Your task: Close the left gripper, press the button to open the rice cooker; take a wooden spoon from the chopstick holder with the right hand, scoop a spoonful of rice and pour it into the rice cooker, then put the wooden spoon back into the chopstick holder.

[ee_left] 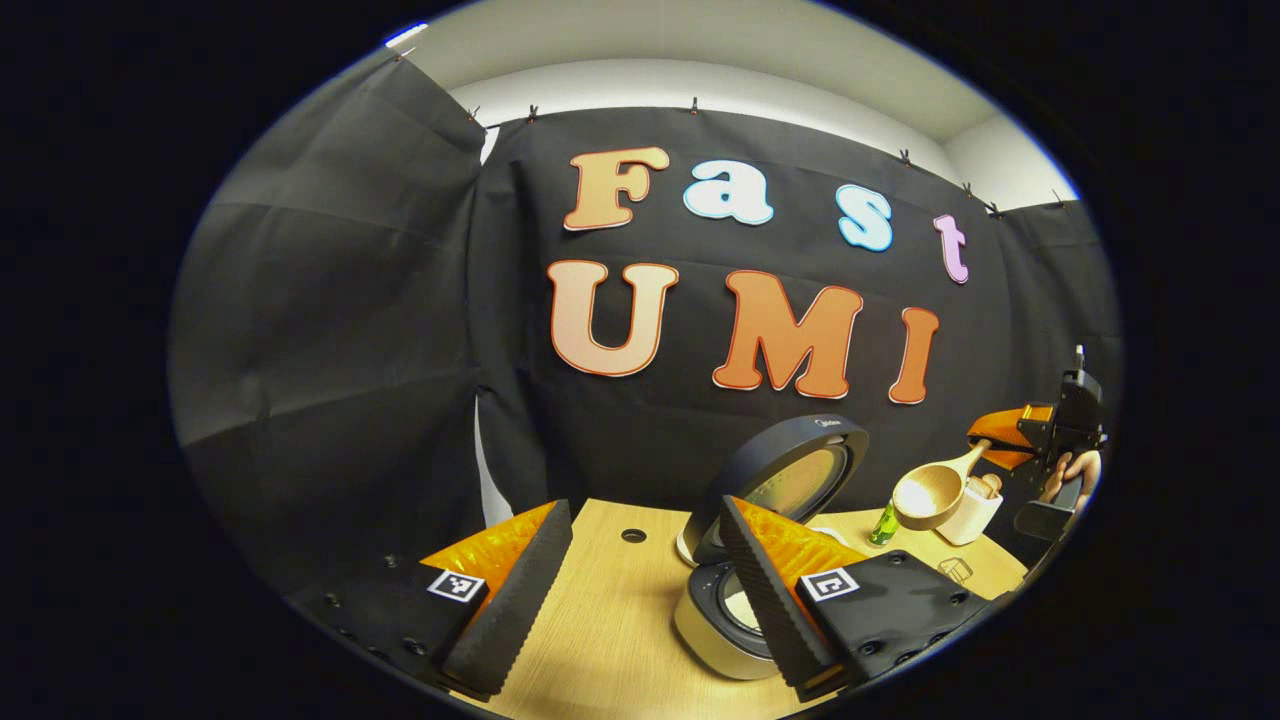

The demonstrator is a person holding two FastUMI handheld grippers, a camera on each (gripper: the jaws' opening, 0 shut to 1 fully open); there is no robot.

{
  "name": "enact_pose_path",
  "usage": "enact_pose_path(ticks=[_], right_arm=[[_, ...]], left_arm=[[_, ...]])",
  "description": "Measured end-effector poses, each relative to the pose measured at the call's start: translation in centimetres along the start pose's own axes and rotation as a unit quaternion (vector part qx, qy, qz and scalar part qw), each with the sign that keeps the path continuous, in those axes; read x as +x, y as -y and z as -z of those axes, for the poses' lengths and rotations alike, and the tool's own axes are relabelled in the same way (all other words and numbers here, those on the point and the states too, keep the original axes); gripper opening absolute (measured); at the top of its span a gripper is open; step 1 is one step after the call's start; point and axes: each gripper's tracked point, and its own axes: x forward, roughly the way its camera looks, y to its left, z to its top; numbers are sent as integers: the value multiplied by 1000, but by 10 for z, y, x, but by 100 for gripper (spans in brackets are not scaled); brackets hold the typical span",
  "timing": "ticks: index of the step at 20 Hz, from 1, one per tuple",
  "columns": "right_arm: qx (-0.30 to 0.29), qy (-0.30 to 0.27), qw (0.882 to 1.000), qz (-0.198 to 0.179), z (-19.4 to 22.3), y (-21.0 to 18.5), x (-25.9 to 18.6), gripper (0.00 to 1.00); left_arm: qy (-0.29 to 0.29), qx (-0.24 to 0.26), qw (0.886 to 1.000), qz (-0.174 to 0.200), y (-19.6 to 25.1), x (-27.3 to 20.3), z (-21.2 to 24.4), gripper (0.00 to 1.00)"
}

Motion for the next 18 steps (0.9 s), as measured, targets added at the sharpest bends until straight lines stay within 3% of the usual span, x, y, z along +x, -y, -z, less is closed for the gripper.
enact_pose_path(ticks=[7, 18], right_arm=[[-99, 14, 995, 3, 8, -21, 19, 1], [-257, 40, 965, -17, 15, -56, 26, 2]], left_arm=[[-1, -16, 1000, -23, -26, 1, 1, 99], [-2, -18, 999, -34, -31, 6, 6, 98]])
